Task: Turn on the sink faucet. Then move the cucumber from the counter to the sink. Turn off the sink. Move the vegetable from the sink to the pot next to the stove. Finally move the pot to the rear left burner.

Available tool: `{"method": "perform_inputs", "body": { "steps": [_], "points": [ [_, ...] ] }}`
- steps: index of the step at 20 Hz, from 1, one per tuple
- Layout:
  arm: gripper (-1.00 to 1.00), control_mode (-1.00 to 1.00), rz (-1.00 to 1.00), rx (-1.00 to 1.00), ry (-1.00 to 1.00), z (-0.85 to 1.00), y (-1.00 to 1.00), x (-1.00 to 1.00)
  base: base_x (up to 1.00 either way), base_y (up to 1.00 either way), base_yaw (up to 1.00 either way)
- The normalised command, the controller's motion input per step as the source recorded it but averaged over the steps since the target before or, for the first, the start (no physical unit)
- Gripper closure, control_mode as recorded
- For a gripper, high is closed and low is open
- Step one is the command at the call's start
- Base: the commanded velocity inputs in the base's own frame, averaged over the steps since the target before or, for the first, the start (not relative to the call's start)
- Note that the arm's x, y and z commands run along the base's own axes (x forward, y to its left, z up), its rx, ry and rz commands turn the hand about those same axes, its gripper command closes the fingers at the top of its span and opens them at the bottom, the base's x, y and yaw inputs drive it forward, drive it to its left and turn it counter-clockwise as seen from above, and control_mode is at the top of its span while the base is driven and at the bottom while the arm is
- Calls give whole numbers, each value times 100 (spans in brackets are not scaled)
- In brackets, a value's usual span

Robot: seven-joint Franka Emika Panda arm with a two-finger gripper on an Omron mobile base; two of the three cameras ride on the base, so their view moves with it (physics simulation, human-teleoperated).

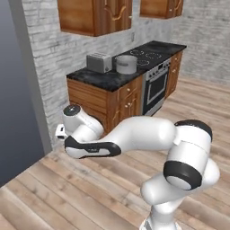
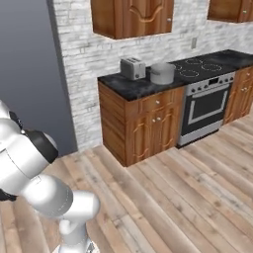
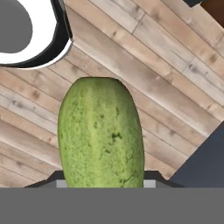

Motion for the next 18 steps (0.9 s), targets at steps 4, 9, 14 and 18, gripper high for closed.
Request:
{"method": "perform_inputs", "body": {
  "steps": [4, 9, 14, 18],
  "points": [
    [100, 100, 0, 0, 0, 0, 0, 0, 100, 3, 5],
    [100, 100, 0, 0, 0, 0, 0, 0, 100, -12, 19],
    [100, 100, 0, 0, 0, 0, 0, 0, 100, -30, 28],
    [100, 100, 0, 0, 0, 0, 0, 0, 95, -41, 35]
  ]
}}
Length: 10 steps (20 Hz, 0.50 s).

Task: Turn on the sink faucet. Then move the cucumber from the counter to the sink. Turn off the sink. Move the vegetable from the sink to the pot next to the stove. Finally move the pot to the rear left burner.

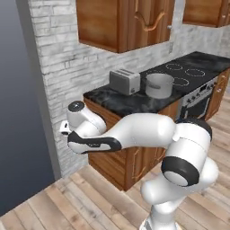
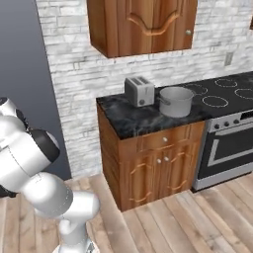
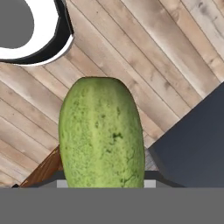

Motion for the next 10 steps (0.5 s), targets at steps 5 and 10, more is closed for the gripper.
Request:
{"method": "perform_inputs", "body": {
  "steps": [5, 10],
  "points": [
    [100, 100, 0, 0, 0, 0, 0, 0, 73, -60, 39],
    [100, 100, 0, 0, 0, 0, 0, 0, 58, -63, 41]
  ]
}}
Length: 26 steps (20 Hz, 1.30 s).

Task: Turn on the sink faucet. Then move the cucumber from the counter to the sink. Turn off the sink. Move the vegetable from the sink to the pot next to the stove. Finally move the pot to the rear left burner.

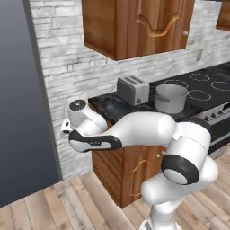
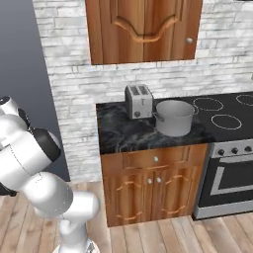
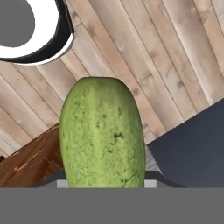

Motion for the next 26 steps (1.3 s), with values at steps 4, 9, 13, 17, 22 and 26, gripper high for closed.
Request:
{"method": "perform_inputs", "body": {
  "steps": [4, 9, 13, 17, 22, 26],
  "points": [
    [100, 100, 0, 0, 0, 0, 0, 0, 49, -70, 40],
    [100, 100, 0, 0, 0, 0, 0, 0, 40, -82, 38],
    [100, 100, 0, 0, 0, 0, 0, 0, 29, -97, 34],
    [100, 100, 0, 0, 0, 0, 0, 0, 16, -100, 31],
    [100, 100, 0, 0, 0, 0, 0, 0, 9, -100, 29],
    [100, 100, 0, 0, 0, 0, 0, 0, 0, -92, 24]
  ]
}}
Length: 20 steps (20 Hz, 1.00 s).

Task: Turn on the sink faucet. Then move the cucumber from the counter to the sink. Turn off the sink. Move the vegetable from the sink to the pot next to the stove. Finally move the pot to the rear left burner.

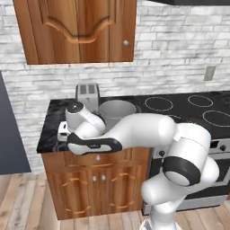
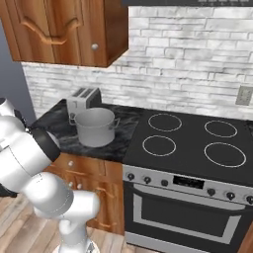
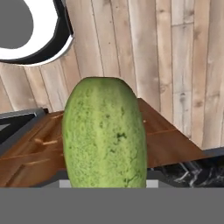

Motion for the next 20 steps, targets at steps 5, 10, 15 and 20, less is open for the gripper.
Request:
{"method": "perform_inputs", "body": {
  "steps": [5, 10, 15, 20],
  "points": [
    [100, 100, 0, 0, 0, 0, 0, 0, 0, -87, 20],
    [100, 100, 0, 0, 0, 0, 0, 0, 3, -80, 14],
    [100, 100, 0, 0, 0, 0, 0, 0, 15, -52, 4],
    [100, 100, 0, 0, 0, 0, 0, 0, 20, -42, 0]
  ]
}}
